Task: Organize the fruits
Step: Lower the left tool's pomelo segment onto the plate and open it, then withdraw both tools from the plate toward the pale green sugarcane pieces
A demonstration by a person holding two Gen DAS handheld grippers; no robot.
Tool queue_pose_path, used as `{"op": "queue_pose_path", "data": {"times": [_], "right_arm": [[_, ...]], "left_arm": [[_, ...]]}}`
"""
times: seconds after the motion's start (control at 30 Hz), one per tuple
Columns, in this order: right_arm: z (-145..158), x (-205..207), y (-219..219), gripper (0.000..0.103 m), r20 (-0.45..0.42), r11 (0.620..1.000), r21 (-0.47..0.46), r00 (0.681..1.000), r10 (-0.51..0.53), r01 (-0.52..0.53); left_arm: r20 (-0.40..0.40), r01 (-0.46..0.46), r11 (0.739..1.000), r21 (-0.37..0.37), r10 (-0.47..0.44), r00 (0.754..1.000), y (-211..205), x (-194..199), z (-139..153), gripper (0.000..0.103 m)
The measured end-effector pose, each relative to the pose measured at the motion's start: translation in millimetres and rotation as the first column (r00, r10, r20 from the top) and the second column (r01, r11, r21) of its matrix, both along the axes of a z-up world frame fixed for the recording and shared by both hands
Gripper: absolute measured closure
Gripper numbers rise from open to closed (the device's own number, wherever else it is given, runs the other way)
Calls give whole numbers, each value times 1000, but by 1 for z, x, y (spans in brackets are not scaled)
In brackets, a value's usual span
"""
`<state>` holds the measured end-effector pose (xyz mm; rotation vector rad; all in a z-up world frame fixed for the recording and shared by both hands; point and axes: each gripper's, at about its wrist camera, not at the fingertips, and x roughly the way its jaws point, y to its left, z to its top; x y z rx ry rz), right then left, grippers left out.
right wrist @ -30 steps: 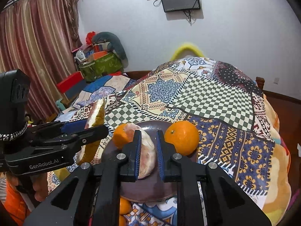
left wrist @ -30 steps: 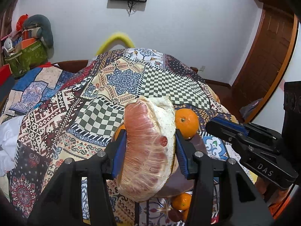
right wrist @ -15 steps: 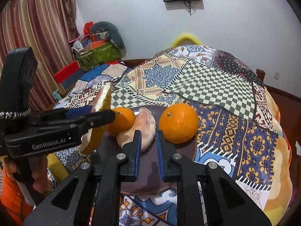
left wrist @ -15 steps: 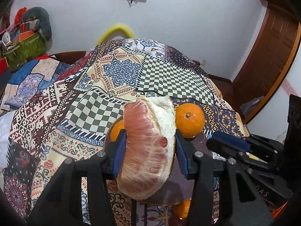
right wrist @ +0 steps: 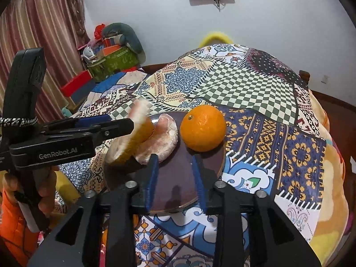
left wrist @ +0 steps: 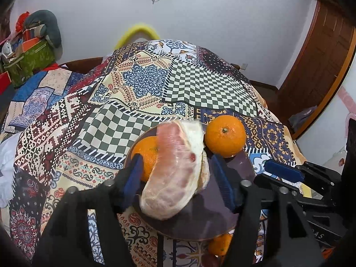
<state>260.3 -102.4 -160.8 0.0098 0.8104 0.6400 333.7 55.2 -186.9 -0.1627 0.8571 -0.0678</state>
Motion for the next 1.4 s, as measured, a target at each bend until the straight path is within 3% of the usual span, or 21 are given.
{"op": "queue_pose_path", "data": {"times": [0.5,0.73,1.13,1.4], "right_arm": [[33,-43,-6,60,82,1000,-24,997,-7,9],[44,-72,-9,58,109,999,-34,994,-1,5],[36,-104,-16,56,76,999,-46,997,-7,10],[18,-123,-11,56,34,995,-99,999,13,-9]], "left_arm": [[59,-33,999,33,31,998,10,-68,38,38],[53,-44,997,68,40,998,12,-106,42,37],[-48,-75,994,75,79,996,22,-160,8,37],[-119,-162,981,108,174,977,55,-184,-26,37]]}}
